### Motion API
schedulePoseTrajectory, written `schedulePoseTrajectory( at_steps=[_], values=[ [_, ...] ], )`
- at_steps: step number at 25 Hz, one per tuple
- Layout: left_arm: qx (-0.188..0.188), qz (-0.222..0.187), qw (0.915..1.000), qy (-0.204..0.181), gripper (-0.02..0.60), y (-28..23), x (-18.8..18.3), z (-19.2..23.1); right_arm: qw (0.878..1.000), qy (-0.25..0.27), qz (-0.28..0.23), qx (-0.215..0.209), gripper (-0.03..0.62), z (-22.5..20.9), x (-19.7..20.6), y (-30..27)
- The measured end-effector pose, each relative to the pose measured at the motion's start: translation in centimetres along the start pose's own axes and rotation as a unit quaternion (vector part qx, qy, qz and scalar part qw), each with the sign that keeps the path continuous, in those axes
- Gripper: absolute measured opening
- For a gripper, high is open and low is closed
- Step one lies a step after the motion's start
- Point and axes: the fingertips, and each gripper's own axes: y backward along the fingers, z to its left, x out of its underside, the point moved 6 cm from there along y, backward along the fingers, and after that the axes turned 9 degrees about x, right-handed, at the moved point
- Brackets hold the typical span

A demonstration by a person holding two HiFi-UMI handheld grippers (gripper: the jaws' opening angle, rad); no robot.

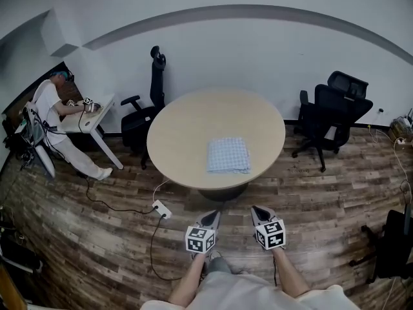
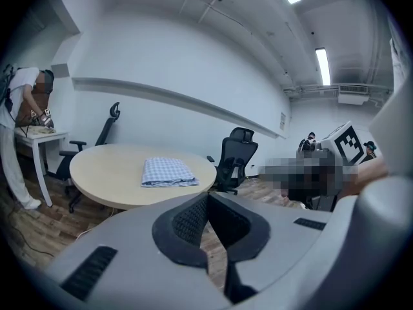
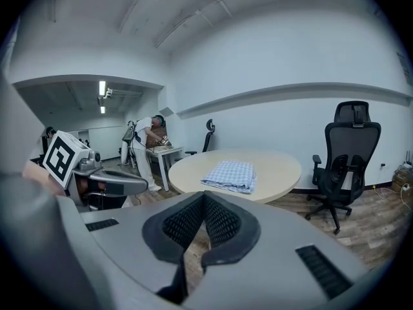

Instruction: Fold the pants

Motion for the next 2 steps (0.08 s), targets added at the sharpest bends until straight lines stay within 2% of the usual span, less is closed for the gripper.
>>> schedulePoseTrajectory(
  at_steps=[2],
  values=[
    [-0.004,0.001,1.0,0.001,0.031,0.14,0.38,-0.51,1.0,0.002,-0.002,-0.003,0.026,-0.02,0.23,0.33]
  ],
)
